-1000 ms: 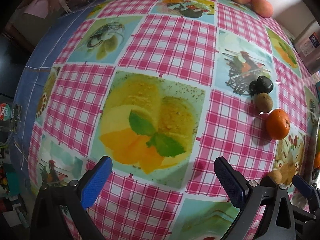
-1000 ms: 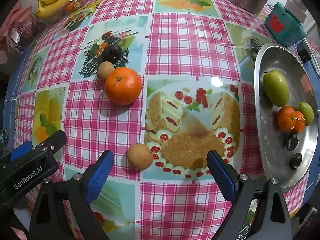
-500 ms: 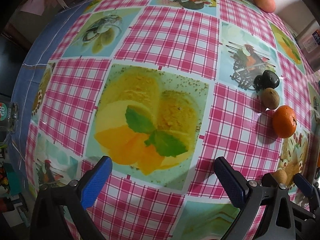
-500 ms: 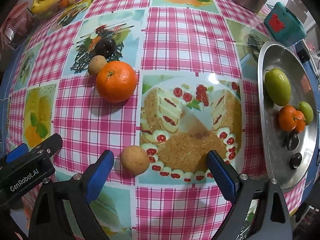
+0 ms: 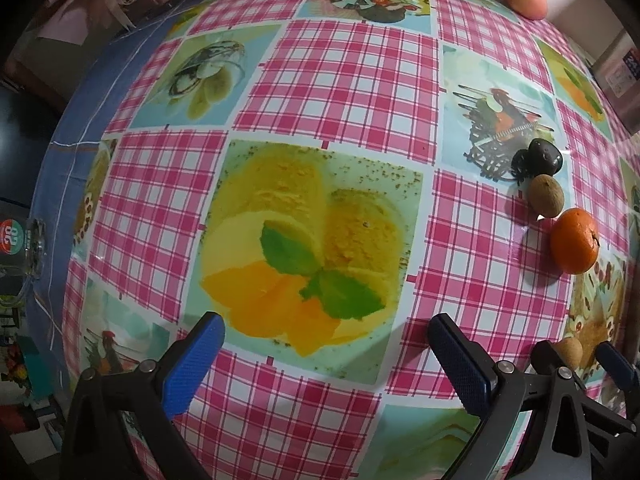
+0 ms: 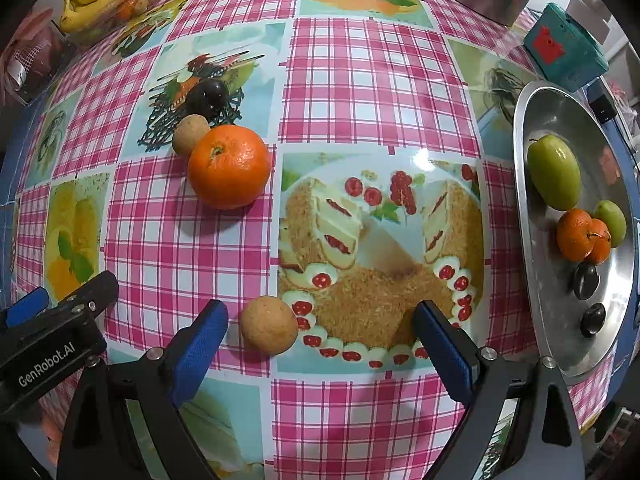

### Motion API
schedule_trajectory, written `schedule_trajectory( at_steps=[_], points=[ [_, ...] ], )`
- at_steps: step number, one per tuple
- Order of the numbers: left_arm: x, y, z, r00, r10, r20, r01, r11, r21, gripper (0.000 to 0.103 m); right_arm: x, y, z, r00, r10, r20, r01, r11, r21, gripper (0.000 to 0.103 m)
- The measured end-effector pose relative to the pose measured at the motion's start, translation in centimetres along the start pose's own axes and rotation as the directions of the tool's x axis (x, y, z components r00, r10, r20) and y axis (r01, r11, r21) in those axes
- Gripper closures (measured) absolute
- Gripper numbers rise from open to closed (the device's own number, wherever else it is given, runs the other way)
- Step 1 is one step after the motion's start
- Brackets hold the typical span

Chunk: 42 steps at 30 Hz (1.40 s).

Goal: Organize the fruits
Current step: 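Lower both open tools toward the small tan round fruit and last tangerine, then grasp the small tan round fruit with the right tool, then grasp the last tangerine with the left tool while the right tool holds the tan fruit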

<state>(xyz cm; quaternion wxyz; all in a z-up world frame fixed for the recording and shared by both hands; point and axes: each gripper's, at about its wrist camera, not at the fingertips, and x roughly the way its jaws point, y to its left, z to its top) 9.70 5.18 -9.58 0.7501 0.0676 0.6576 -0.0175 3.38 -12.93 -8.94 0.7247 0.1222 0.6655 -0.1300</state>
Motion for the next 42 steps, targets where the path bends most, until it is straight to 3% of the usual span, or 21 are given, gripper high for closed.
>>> schedule_trajectory(
  at_steps=[17, 22, 26, 31, 39, 42],
  points=[
    [-0.7, 1.0, -0.2, 1.000, -0.007, 0.004, 0.007, 1.000, -0.022, 0.000, 0.3, 0.2, -0.7, 0.998, -0.010, 0.058, 0.009, 1.000, 0.024, 0.000],
    [-1.0, 0.8, 0.1, 1.000, -0.015, 0.010, 0.016, 0.999, -0.030, 0.000, 0.6, 0.2, -0.3, 1.000, -0.008, -0.010, 0.008, 0.999, 0.033, 0.000],
    [-1.6, 0.9, 0.4, 0.999, -0.026, 0.021, 0.027, 0.999, -0.030, 0.000, -0.1, 0.6, 0.0, 1.000, -0.003, -0.002, 0.004, 0.999, 0.036, 0.001],
    [-2.3, 0.6, 0.7, 0.999, -0.033, 0.031, 0.034, 0.999, -0.026, 0.000, -1.3, 1.2, 0.2, 1.000, 0.000, 0.025, 0.000, 1.000, 0.011, 0.024],
    [-2.6, 0.3, 0.7, 0.998, -0.047, 0.041, 0.048, 0.998, -0.035, 0.000, -2.2, 1.2, -0.1, 1.000, 0.018, 0.021, -0.018, 1.000, 0.010, 0.076],
    [-3.1, 0.4, 0.8, 0.996, -0.069, 0.056, 0.072, 0.996, -0.056, 0.000, -3.9, 0.9, -0.1, 0.998, 0.041, 0.052, -0.042, 0.999, 0.017, 0.076]
  ],
)
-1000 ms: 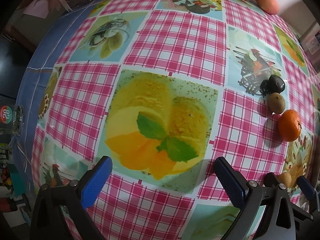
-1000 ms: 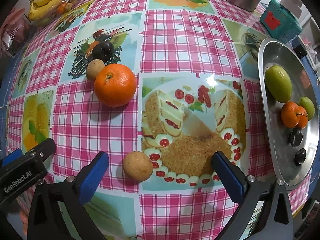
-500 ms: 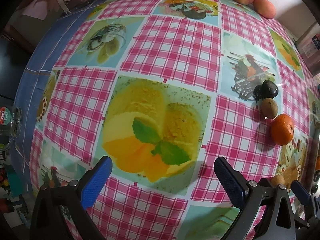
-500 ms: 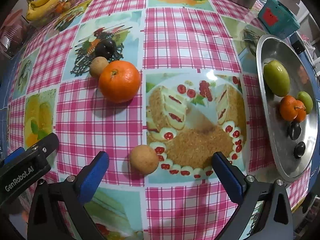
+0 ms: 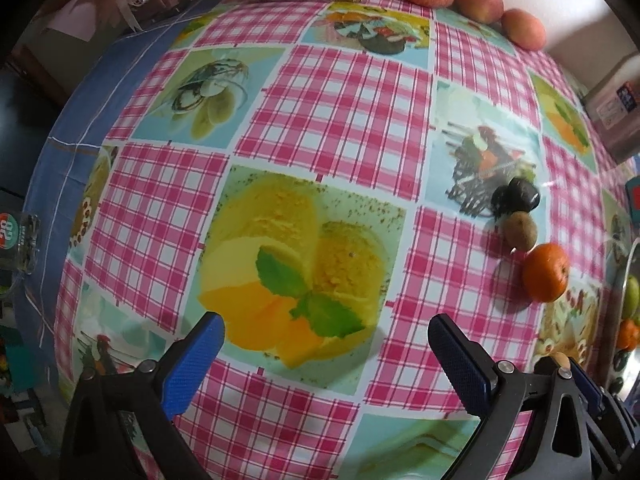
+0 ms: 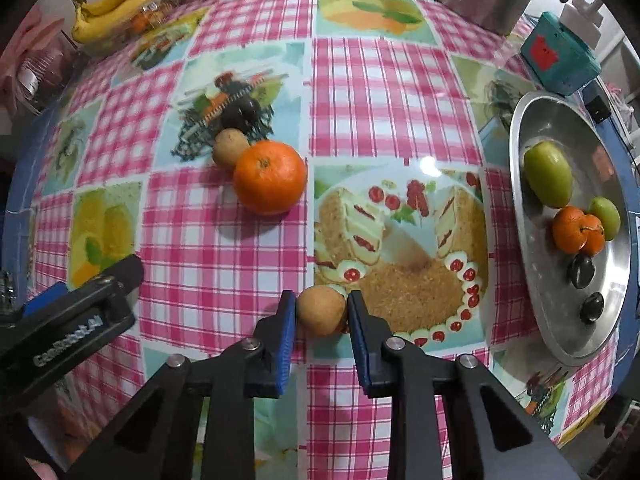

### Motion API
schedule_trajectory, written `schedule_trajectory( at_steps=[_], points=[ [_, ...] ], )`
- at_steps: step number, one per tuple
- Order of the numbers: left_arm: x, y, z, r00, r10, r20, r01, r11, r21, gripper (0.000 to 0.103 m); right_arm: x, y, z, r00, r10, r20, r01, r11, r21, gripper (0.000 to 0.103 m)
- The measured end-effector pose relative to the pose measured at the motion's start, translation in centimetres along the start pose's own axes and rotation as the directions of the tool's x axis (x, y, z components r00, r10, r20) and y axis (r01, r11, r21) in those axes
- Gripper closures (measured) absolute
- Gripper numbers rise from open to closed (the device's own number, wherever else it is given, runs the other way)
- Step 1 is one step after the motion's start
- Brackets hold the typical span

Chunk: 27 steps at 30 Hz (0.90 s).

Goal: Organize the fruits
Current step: 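Grasp the last tangerine with the left tool while the right tool holds the tan fruit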

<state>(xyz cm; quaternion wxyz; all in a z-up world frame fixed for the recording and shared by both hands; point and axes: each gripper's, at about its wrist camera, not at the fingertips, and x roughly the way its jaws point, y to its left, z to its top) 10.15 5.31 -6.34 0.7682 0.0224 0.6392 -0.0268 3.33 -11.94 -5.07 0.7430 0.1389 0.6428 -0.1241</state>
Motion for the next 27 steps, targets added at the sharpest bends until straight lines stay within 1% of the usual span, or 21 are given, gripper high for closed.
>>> schedule_trajectory(
  at_steps=[3, 5, 8, 11, 14, 15, 18, 19, 22, 23, 25, 27],
  points=[
    [-0.8, -0.1, 0.3, 0.999, -0.040, 0.028, 0.041, 0.999, -0.024, 0.000, -1.9, -0.4, 0.4, 0.998, 0.030, 0.051, -0.030, 1.000, 0.008, 0.076],
    [-1.4, -0.4, 0.6, 0.995, -0.083, 0.052, 0.085, 0.996, -0.038, 0.000, -3.0, -0.9, 0.7, 0.995, 0.041, 0.086, -0.043, 0.999, 0.013, 0.076],
    [-2.1, -1.2, 1.0, 0.986, -0.144, 0.086, 0.148, 0.988, -0.037, 0.000, -4.3, -1.7, 1.2, 0.990, 0.024, 0.137, -0.026, 1.000, 0.010, 0.076],
    [-2.7, -2.7, 1.3, 0.977, -0.179, 0.115, 0.181, 0.983, -0.012, 0.000, -4.8, -2.9, 1.7, 0.988, 0.018, 0.153, -0.023, 0.999, 0.031, 0.076],
    [-2.8, -4.2, 1.5, 0.977, -0.174, 0.124, 0.172, 0.985, 0.024, 0.000, -5.1, -4.5, 1.8, 0.987, 0.011, 0.162, -0.022, 0.998, 0.066, 0.076],
    [-2.7, -4.6, 1.7, 0.974, -0.194, 0.117, 0.191, 0.981, 0.035, 0.000, -5.3, -5.1, 2.0, 0.986, 0.007, 0.168, -0.020, 0.997, 0.078, 0.076],
    [-2.4, -5.2, 1.8, 0.956, -0.270, 0.115, 0.268, 0.963, 0.035, 0.001, -5.8, -6.2, 2.1, 0.983, 0.003, 0.183, -0.023, 0.994, 0.105, 0.076],
    [-2.3, -5.5, 1.6, 0.952, -0.285, 0.112, 0.283, 0.958, 0.035, 0.003, -6.0, -6.7, 2.1, 0.982, 0.003, 0.188, -0.025, 0.993, 0.115, 0.076],
    [-2.5, -7.1, 1.4, 0.944, -0.309, 0.114, 0.302, 0.950, 0.075, 0.020, -6.1, -7.6, 2.3, 0.981, 0.009, 0.193, -0.036, 0.990, 0.135, 0.076],
    [-2.5, -7.6, 1.4, 0.942, -0.316, 0.113, 0.308, 0.948, 0.084, 0.022, -6.2, -7.9, 2.4, 0.981, 0.009, 0.193, -0.036, 0.990, 0.139, 0.076],
    [-2.5, -8.4, 1.3, 0.937, -0.331, 0.110, 0.321, 0.942, 0.101, 0.024, -6.1, -8.1, 2.4, 0.981, 0.002, 0.195, -0.031, 0.989, 0.143, 0.076],
    [-2.3, -9.3, 1.2, 0.937, -0.333, 0.104, 0.320, 0.939, 0.122, 0.031, -6.2, -8.4, 2.4, 0.981, 0.001, 0.196, -0.030, 0.989, 0.147, 0.076]
  ],
)
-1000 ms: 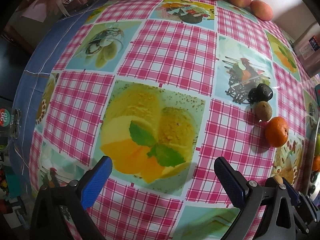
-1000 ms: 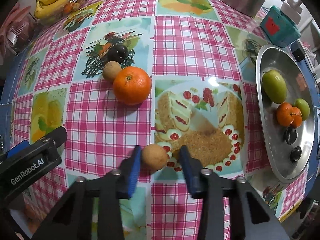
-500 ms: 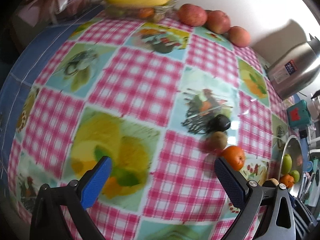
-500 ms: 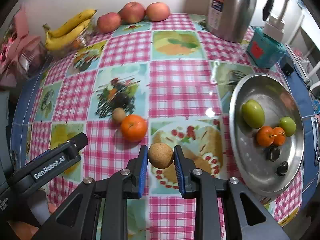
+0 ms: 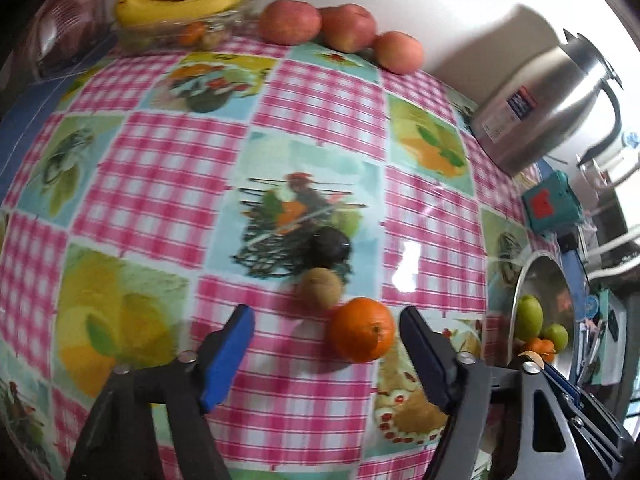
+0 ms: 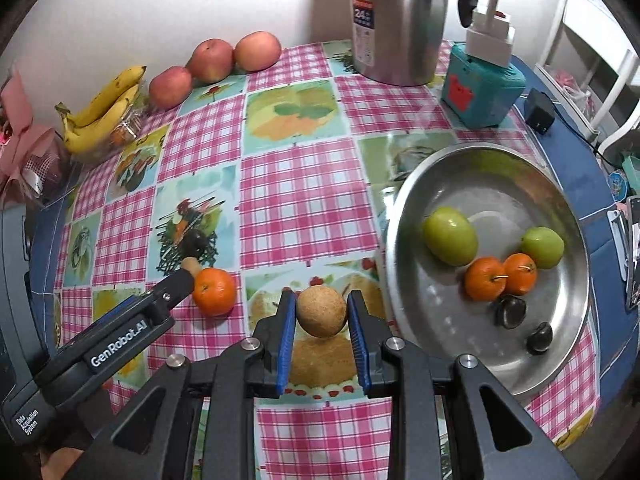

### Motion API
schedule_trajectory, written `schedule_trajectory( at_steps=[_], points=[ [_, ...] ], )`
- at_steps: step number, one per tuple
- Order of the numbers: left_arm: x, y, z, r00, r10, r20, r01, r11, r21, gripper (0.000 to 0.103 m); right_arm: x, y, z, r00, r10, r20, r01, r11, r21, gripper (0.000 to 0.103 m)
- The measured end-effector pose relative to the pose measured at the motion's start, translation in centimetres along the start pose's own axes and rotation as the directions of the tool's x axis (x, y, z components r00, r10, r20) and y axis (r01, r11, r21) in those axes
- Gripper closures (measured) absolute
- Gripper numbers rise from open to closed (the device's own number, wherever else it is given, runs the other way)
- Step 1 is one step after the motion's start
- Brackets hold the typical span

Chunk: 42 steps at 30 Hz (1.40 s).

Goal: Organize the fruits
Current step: 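Grasp the last tangerine with the left tool while the right tool holds the tan fruit, then carry the tangerine and tan fruit over the steel bowl with both tools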

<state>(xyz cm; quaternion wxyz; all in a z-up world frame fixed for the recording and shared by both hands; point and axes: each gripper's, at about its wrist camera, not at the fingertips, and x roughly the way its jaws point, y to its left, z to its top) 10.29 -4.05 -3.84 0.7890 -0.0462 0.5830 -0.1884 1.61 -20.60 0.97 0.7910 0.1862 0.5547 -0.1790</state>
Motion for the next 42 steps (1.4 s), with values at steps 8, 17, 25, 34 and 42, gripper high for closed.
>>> schedule_trajectory(
  at_steps=[8, 17, 25, 34, 42],
  points=[
    [1.7, -2.6, -0.4, 0.999, 0.023, -0.026, -0.021, 0.999, 0.048, 0.062, -0.4, -1.6, 0.0, 1.000, -0.008, 0.006, 0.008, 1.000, -0.004, 0.076],
    [-0.1, -3.1, -0.2, 0.999, 0.027, 0.021, -0.028, 0.999, 0.031, 0.063, -0.3, -2.2, 0.1, 1.000, -0.002, 0.000, 0.002, 1.000, 0.010, 0.076],
    [-2.4, -4.2, 0.2, 0.997, -0.018, 0.072, 0.016, 0.999, 0.031, 0.063, 0.0, -3.2, 0.3, 1.000, 0.004, -0.010, -0.004, 0.999, 0.035, 0.076],
    [-3.6, -9.4, -1.0, 0.994, -0.070, 0.089, 0.057, 0.988, 0.144, 0.063, 0.2, -7.9, 1.3, 0.999, -0.048, -0.002, 0.047, 0.989, 0.140, 0.076],
    [-3.1, -14.8, -3.4, 0.992, -0.108, 0.070, 0.083, 0.953, 0.292, 0.063, -1.2, -13.8, 2.0, 0.996, -0.083, 0.036, 0.071, 0.961, 0.268, 0.076]
  ],
)
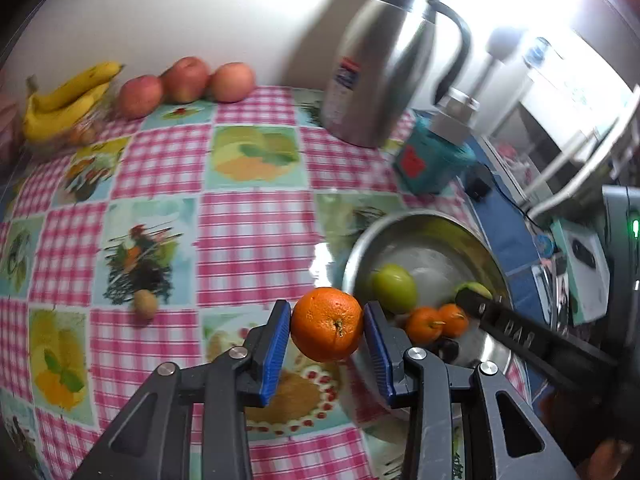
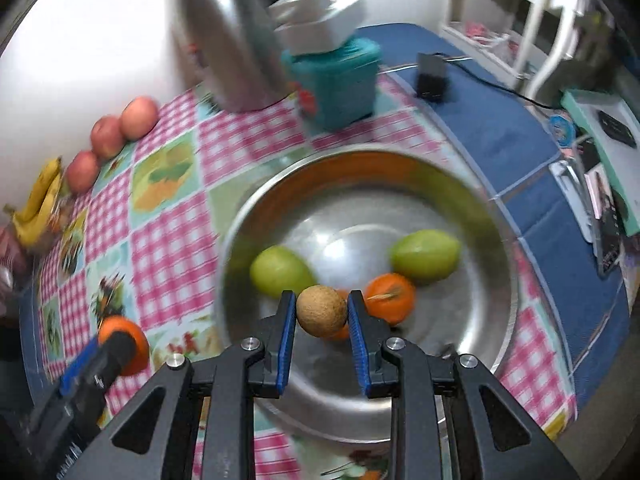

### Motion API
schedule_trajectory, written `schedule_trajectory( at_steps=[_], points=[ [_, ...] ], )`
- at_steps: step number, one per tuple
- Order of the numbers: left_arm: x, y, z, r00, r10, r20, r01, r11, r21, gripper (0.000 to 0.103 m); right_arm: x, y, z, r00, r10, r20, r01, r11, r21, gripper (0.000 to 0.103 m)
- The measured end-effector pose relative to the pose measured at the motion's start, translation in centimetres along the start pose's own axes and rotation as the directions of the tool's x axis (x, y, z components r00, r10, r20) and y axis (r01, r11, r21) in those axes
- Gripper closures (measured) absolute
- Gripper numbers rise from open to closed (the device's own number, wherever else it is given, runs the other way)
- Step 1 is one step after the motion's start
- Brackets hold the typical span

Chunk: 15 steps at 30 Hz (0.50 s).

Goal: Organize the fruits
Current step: 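Carry the tangerine and tan fruit over the steel bowl with both tools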

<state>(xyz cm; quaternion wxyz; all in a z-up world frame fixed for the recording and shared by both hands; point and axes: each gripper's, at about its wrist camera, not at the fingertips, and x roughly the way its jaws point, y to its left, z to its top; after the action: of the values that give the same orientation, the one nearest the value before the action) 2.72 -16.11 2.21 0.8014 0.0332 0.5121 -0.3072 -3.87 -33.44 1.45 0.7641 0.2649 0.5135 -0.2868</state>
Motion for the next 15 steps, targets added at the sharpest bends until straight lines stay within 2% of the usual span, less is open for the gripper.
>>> schedule_trajectory(
  at_steps=[7, 15],
  points=[
    [1.2, -2.6, -0.4, 0.999, -0.034, -0.022, 0.035, 0.998, 0.049, 0.063, -0.7, -2.8, 1.1, 0.999, -0.011, 0.031, 0.010, 0.999, 0.037, 0.076],
    [2.6, -3.8, -0.8, 0.999, -0.036, -0.040, 0.039, 0.996, 0.080, 0.063, 0.0, -3.2, 1.4, 1.000, -0.004, 0.029, 0.003, 1.000, 0.017, 0.075]
  ],
)
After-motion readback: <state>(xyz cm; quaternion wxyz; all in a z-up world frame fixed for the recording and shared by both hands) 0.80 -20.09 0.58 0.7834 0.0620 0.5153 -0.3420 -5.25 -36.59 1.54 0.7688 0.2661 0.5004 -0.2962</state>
